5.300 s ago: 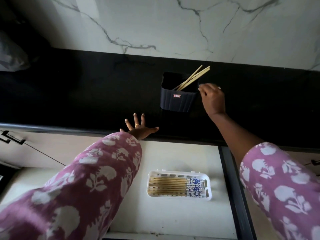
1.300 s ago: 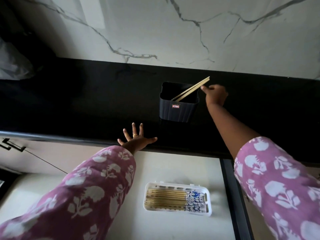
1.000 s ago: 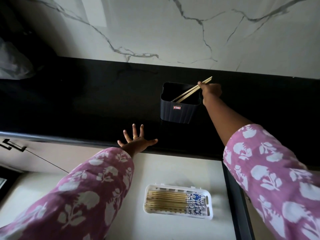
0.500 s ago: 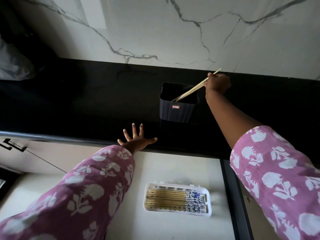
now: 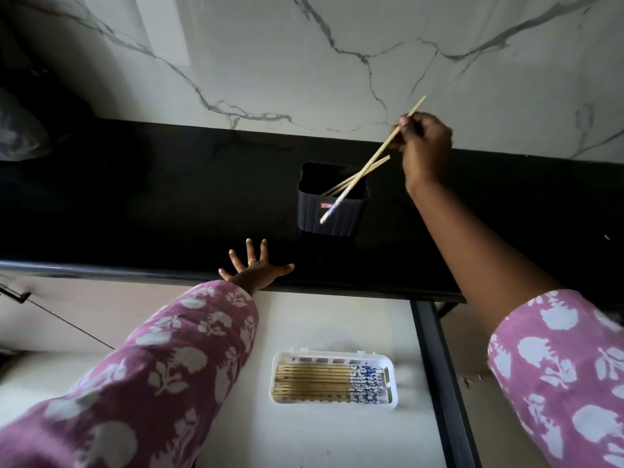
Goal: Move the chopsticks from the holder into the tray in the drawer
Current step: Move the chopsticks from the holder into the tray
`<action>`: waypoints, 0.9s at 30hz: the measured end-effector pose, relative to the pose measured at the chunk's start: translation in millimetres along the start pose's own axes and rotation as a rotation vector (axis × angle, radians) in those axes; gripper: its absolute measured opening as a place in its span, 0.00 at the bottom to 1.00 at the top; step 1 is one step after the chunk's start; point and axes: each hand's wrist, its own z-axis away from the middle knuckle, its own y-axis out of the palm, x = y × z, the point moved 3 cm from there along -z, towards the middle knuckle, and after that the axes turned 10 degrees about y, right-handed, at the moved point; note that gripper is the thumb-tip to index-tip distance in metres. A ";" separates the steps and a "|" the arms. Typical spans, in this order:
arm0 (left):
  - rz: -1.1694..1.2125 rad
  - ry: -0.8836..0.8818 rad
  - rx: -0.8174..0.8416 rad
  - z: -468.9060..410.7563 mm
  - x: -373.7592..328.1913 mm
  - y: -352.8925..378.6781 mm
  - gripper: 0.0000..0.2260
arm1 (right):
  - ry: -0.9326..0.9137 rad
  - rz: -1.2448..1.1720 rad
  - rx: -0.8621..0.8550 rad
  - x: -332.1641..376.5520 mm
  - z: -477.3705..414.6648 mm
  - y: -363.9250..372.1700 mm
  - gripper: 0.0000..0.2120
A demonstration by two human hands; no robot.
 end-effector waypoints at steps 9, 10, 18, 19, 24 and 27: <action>0.004 0.018 -0.013 -1.7 -0.1 0.6 0.45 | 0.073 0.413 0.701 -79.4 120.1 37.5 0.04; 0.000 0.011 -0.016 -2.5 -0.1 0.9 0.45 | 0.081 0.480 0.764 -94.5 137.0 40.8 0.04; -0.008 -0.011 0.009 -11.2 3.5 3.6 0.49 | 0.061 0.956 1.299 -192.3 253.5 46.9 0.07; -0.006 -0.012 0.012 -10.5 3.1 3.2 0.49 | 0.040 1.006 1.336 -200.7 262.5 47.3 0.07; 0.003 -0.003 0.018 -8.4 2.3 2.2 0.47 | -0.097 1.243 1.424 -232.4 290.3 46.8 0.06; -0.005 0.001 0.021 -7.1 0.7 1.1 0.46 | -0.143 1.321 1.442 -245.5 298.6 45.3 0.10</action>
